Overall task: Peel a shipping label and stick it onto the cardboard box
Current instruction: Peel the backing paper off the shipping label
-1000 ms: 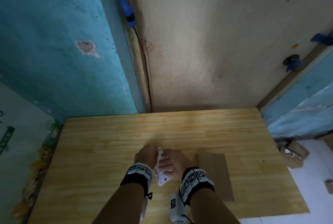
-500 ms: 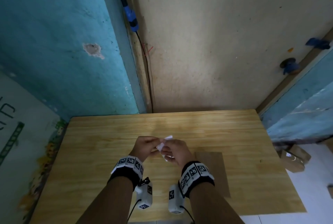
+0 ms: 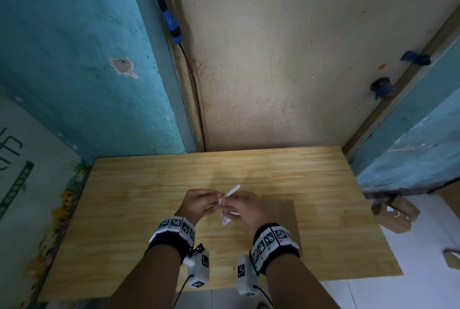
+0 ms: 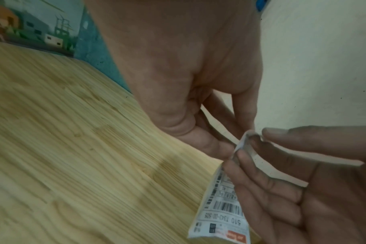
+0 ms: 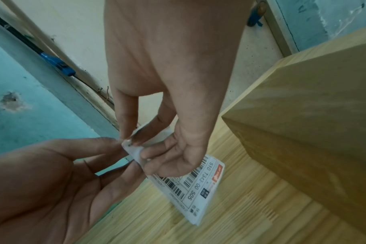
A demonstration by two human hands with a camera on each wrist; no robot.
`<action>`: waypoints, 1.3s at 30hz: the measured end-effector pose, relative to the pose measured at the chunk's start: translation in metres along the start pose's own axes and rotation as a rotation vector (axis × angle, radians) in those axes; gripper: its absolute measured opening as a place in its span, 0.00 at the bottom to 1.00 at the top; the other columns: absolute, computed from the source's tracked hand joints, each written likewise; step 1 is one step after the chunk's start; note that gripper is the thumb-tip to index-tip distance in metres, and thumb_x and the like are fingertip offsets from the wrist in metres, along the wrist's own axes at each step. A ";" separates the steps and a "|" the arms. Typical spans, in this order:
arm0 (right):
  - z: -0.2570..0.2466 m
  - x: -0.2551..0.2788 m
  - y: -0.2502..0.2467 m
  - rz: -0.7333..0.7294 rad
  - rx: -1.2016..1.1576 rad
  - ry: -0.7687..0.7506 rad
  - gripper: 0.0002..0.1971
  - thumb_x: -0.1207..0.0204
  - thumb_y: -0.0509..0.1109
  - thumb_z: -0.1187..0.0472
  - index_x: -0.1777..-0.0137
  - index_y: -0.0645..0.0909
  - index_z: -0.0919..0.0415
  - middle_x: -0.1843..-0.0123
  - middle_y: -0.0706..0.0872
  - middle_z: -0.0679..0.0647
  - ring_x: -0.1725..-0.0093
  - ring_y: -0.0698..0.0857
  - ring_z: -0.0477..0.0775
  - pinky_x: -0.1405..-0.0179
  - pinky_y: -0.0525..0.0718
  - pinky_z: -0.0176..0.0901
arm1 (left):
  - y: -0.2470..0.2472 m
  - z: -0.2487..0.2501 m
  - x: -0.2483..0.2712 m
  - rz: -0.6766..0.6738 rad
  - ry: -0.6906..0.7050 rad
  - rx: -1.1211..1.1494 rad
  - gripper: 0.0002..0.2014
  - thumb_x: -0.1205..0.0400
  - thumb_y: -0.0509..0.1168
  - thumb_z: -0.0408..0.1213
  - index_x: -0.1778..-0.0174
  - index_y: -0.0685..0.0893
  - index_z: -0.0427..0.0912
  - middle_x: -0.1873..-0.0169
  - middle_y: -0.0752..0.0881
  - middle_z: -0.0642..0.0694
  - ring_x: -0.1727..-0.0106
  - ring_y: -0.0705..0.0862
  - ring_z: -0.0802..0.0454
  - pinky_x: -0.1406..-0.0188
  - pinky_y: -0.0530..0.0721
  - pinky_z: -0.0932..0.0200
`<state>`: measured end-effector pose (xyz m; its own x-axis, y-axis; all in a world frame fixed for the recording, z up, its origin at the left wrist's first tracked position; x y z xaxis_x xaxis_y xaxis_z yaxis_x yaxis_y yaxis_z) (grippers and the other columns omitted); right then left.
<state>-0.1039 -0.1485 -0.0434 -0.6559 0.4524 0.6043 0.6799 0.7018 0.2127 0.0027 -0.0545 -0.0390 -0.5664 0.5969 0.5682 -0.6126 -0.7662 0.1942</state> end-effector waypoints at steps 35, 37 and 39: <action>-0.020 0.061 -0.027 -0.111 -0.100 -0.098 0.08 0.26 0.74 0.67 0.48 0.91 0.67 0.45 0.94 0.60 0.39 0.91 0.58 0.33 0.87 0.58 | 0.022 0.001 0.038 0.111 -0.023 0.038 0.09 0.15 0.65 0.33 0.59 0.86 0.33 0.65 0.91 0.37 0.64 0.90 0.44 0.54 0.90 0.48; -0.021 0.062 -0.026 -0.137 -0.191 -0.081 0.09 0.24 0.71 0.69 0.47 0.89 0.69 0.44 0.93 0.62 0.37 0.90 0.61 0.30 0.84 0.63 | 0.026 0.004 0.041 0.097 -0.033 0.099 0.11 0.14 0.62 0.33 0.57 0.86 0.32 0.66 0.91 0.37 0.62 0.89 0.44 0.57 0.88 0.50; -0.020 0.062 -0.031 -0.135 -0.298 -0.051 0.11 0.23 0.67 0.70 0.43 0.86 0.72 0.46 0.90 0.64 0.40 0.89 0.63 0.29 0.82 0.69 | 0.030 0.006 0.045 0.074 -0.050 0.200 0.13 0.12 0.57 0.34 0.54 0.84 0.32 0.64 0.90 0.37 0.58 0.88 0.41 0.54 0.86 0.47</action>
<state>-0.1593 -0.1533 0.0034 -0.7573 0.3979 0.5179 0.6465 0.5690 0.5082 -0.0383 -0.0518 -0.0030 -0.5748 0.5287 0.6245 -0.4463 -0.8423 0.3023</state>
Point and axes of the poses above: each hand's wrist, its own x-axis away from the middle knuckle, its own y-axis out of the palm, z = x × y, the point moved 10 cm from there along -x, towards the middle knuckle
